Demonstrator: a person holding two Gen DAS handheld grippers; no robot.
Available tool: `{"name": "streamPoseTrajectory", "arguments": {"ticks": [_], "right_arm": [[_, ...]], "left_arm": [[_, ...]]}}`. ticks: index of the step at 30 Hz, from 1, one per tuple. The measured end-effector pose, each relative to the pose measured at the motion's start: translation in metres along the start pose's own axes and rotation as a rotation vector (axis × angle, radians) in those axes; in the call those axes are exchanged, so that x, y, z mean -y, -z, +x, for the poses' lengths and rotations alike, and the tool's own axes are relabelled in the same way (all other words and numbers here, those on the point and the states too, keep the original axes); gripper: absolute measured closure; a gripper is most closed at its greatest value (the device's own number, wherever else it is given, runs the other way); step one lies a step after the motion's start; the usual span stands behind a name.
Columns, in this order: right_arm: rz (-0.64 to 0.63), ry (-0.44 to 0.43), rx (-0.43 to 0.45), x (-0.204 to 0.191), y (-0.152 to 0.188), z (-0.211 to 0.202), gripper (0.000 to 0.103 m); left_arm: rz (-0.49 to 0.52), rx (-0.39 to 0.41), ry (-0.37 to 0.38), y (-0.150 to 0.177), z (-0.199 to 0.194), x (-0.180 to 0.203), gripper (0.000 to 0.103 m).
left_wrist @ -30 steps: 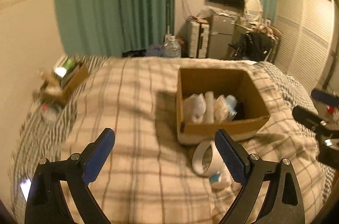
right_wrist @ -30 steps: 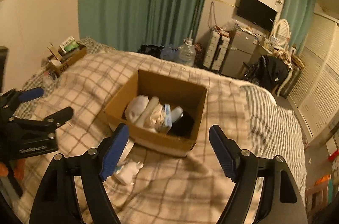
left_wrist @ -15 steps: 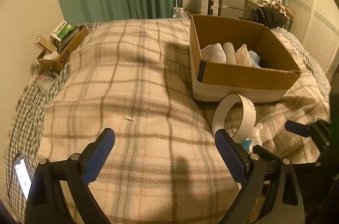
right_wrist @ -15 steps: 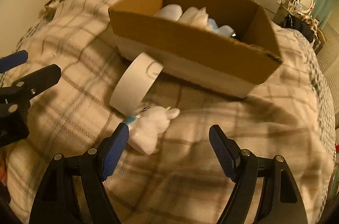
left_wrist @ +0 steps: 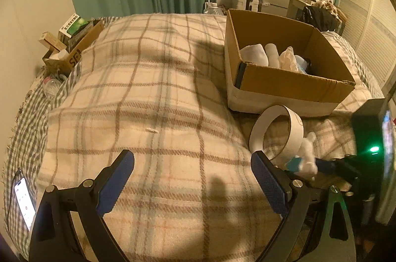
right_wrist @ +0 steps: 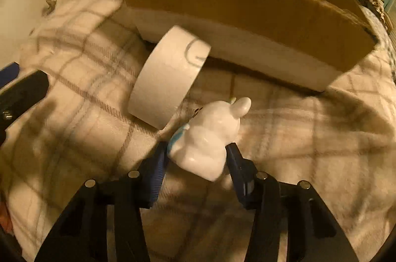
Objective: Organize objects
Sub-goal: 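Grasp the white bunny figurine with the right tool while the left tool grasps the white tape roll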
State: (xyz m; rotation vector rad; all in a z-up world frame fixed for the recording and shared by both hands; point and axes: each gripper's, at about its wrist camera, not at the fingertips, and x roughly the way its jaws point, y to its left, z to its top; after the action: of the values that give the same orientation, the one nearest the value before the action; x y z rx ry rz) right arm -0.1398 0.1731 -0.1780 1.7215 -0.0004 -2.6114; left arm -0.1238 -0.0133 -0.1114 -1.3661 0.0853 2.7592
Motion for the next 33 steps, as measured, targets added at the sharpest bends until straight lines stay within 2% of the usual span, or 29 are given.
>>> {"name": "streamPoseTrajectory", "arguments": {"ticks": [2, 6, 9, 14, 18, 20, 21, 22, 23, 24, 25, 27, 33], "right_arm": [[0.007, -0.001, 0.038, 0.005, 0.004, -0.016, 0.058], [0.021, 0.052, 0.152, 0.025, 0.006, -0.061, 0.058], [0.033, 0.096, 0.225, 0.042, 0.005, -0.090, 0.058], [0.014, 0.127, 0.263, 0.054, -0.007, -0.103, 0.058], [0.006, 0.134, 0.264, 0.064, -0.011, -0.099, 0.058], [0.017, 0.127, 0.264, 0.070, -0.011, -0.097, 0.058], [0.022, 0.124, 0.265, 0.072, -0.010, -0.096, 0.058], [0.029, 0.119, 0.266, 0.074, -0.010, -0.095, 0.058], [0.036, 0.114, 0.266, 0.077, -0.009, -0.096, 0.058], [0.039, 0.110, 0.267, 0.077, -0.009, -0.095, 0.058], [0.039, 0.107, 0.267, 0.077, -0.009, -0.095, 0.058], [0.037, 0.111, 0.267, 0.076, -0.009, -0.095, 0.058], [0.015, 0.135, 0.273, 0.067, -0.004, -0.107, 0.058]], "left_arm": [[0.019, 0.005, -0.007, 0.000, -0.002, 0.005, 0.005], [0.075, 0.001, -0.019, 0.000, -0.004, 0.020, 0.005], [0.114, 0.012, 0.014, -0.002, -0.006, 0.039, 0.005], [0.237, 0.003, 0.029, -0.005, 0.007, 0.083, 0.005], [0.293, -0.038, 0.043, -0.007, 0.029, 0.108, 0.007], [0.316, -0.056, 0.056, -0.009, 0.040, 0.119, 0.014], [0.324, -0.067, 0.056, -0.010, 0.045, 0.122, 0.023], [0.328, -0.080, 0.056, -0.010, 0.050, 0.125, 0.036], [0.323, -0.105, 0.065, -0.010, 0.056, 0.126, 0.044], [0.321, -0.118, 0.079, -0.009, 0.059, 0.126, 0.061], [0.320, -0.127, 0.098, -0.008, 0.060, 0.126, 0.072], [0.318, -0.119, 0.125, -0.007, 0.057, 0.124, 0.074], [0.313, -0.077, 0.140, -0.009, 0.032, 0.120, 0.075]]}}
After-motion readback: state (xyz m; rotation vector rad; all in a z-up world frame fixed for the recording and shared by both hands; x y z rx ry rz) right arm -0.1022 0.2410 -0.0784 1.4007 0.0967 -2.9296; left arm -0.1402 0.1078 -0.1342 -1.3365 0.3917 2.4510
